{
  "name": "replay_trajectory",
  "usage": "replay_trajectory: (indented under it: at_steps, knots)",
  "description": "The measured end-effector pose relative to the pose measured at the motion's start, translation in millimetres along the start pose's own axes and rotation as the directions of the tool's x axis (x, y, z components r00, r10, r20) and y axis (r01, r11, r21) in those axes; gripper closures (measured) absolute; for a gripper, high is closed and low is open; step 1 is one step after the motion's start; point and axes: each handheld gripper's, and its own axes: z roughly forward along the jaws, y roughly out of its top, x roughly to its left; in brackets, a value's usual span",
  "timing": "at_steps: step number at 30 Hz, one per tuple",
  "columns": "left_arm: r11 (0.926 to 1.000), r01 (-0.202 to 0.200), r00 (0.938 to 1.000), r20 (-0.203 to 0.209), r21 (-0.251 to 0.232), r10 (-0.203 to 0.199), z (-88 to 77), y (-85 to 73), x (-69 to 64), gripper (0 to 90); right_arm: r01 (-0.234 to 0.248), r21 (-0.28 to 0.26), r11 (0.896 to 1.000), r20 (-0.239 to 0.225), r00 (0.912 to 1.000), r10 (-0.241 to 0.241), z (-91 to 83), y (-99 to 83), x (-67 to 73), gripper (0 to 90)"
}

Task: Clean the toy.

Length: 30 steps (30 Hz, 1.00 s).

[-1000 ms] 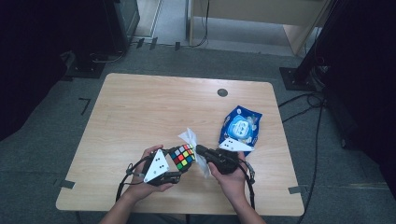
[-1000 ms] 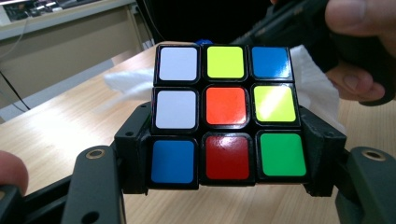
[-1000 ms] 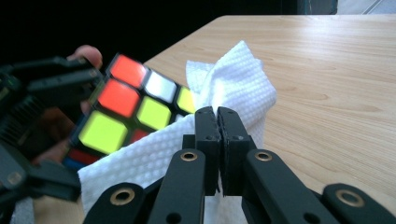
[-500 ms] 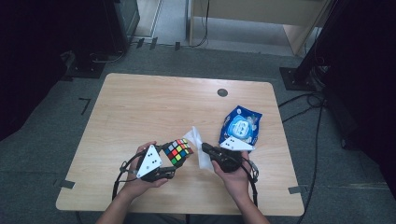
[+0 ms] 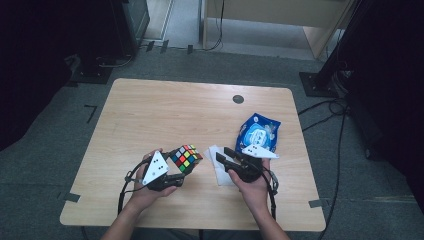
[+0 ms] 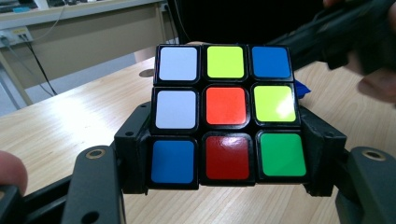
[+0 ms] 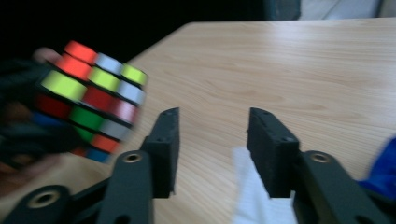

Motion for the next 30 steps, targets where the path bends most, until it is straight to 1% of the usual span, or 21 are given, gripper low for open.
replay_trajectory:
  at_steps: [1,2,3,5,6,7,8,9,12,13,14,15,17,19,21,22,23,24,27,28,30]
  knots:
    - [1.0,0.0,1.0,0.0,0.0,0.0,0.0,0.0,0.0,33.9,0.0,0.0,1.0,0.0,1.0,0.0,0.0,0.0,0.0,52.3]
    - [0.9999,-0.012,0.9999,-0.007,0.007,0.012,1.9,-0.2,-3.2,33.9,-0.037,-0.023,0.999,-0.046,0.9983,0.036,-2.4,4.8,8.7,46.9]
    - [0.9999,-0.015,0.9999,-0.006,0.008,0.015,2.8,-0.1,-4.7,33.9,-0.046,-0.028,0.999,-0.066,0.9969,0.044,-3.4,6.8,14.3,44.3]
    - [0.9998,-0.02,0.9998,-0.006,0.009,0.02,3.5,0.1,-5.7,33.9,-0.046,-0.037,0.998,-0.085,0.9955,0.042,-3.9,8.5,19.5,42.2]
    - [0.9998,-0.017,0.9998,-0.006,0.01,0.017,4.4,0.1,-6.8,33.9,-0.04,-0.049,0.998,-0.111,0.9932,0.034,-5.1,10.3,29.4,40.0]
    - [0.9998,-0.016,0.9998,-0.008,0.013,0.016,4.9,0.3,-7.1,33.9,-0.04,-0.049,0.998,-0.111,0.9932,0.034,-5.1,10.3,29.4,40.0]
    - [0.9999,0.003,0.9999,-0.012,0.016,-0.003,5.3,0.4,-5.0,33.9,0.005,-0.053,0.999,-0.12,0.9928,-0.011,-4.6,10.9,34.5,39.2]
    - [0.9996,0.02,0.9997,-0.017,0.019,-0.019,4.8,0.4,-2.4,33.9,0.024,-0.055,0.998,-0.116,0.9928,-0.03,-4.9,10.3,34.7,40.0]
    - [0.9949,0.096,0.9952,-0.016,0.028,-0.096,1.8,0.4,10.0,33.9,0.079,-0.048,0.996,-0.118,0.9894,-0.085,-2.7,5.7,26.6,40.3]
    - [0.9949,0.096,0.9952,-0.016,0.028,-0.096,1.8,0.4,10.0,33.9,0.079,-0.048,0.996,-0.118,0.9894,-0.085,-2.7,5.7,26.6,40.3]
    - [0.9906,0.133,0.9909,-0.025,0.032,-0.132,-0.6,1.0,16.8,33.9,0.109,-0.037,0.993,-0.124,0.9858,-0.113,1.1,-0.2,20.6,39.1]
    - [0.9893,0.142,0.9895,-0.031,0.033,-0.141,-1.9,1.6,19.4,33.9,0.127,-0.025,0.992,-0.125,0.9838,-0.129,4.1,-3.3,18.9,38.2]
    - [0.9884,0.149,0.9884,-0.036,0.03,-0.148,-3.0,2.2,21.5,33.9,0.141,-0.017,0.99,-0.125,0.9819,-0.142,7.4,-6.5,18.0,37.3]
    - [0.9869,0.16,0.9864,-0.042,0.022,-0.159,-5.8,4.7,24.5,33.9,0.194,-0.034,0.98,-0.15,0.9688,-0.197,16.9,-15.9,19.4,41.9]
    - [0.9865,0.163,0.9858,-0.045,0.018,-0.162,-6.6,5.6,24.9,33.9,0.209,-0.04,0.977,-0.158,0.9643,-0.213,19.9,-18.6,19.7,43.4]
    - [0.9852,0.171,0.9846,-0.04,0.015,-0.17,-7.9,6.9,26.1,33.9,0.229,-0.035,0.973,-0.167,0.9583,-0.232,25.6,-22.3,18.7,46.8]
    - [0.9852,0.171,0.9846,-0.04,0.015,-0.17,-7.9,6.9,26.1,33.9,0.229,-0.035,0.973,-0.167,0.9583,-0.232,25.6,-22.3,18.7,46.8]
    - [0.9853,0.17,0.9846,-0.04,0.01,-0.17,-8.5,7.7,26.0,33.9,0.227,-0.064,0.972,-0.183,0.9546,-0.235,29.5,-26.5,15.6,54.6]
    - [0.9856,0.168,0.9852,-0.036,0.014,-0.168,-8.9,8.8,25.5,33.9,0.223,-0.049,0.974,-0.214,0.9497,-0.228,31.6,-30.2,16.4,60.2]
    - [0.9861,0.166,0.9856,-0.036,0.013,-0.165,-8.7,9.9,24.7,33.9,0.242,-0.043,0.969,-0.207,0.947,-0.246,31.8,-30.7,18.4,61.0]
    - [0.9862,0.165,0.9857,-0.035,0.014,-0.165,-8.6,10.5,24.4,33.9,0.319,-0.044,0.947,-0.138,0.9368,-0.322,31.5,-29.1,24.1,58.5]
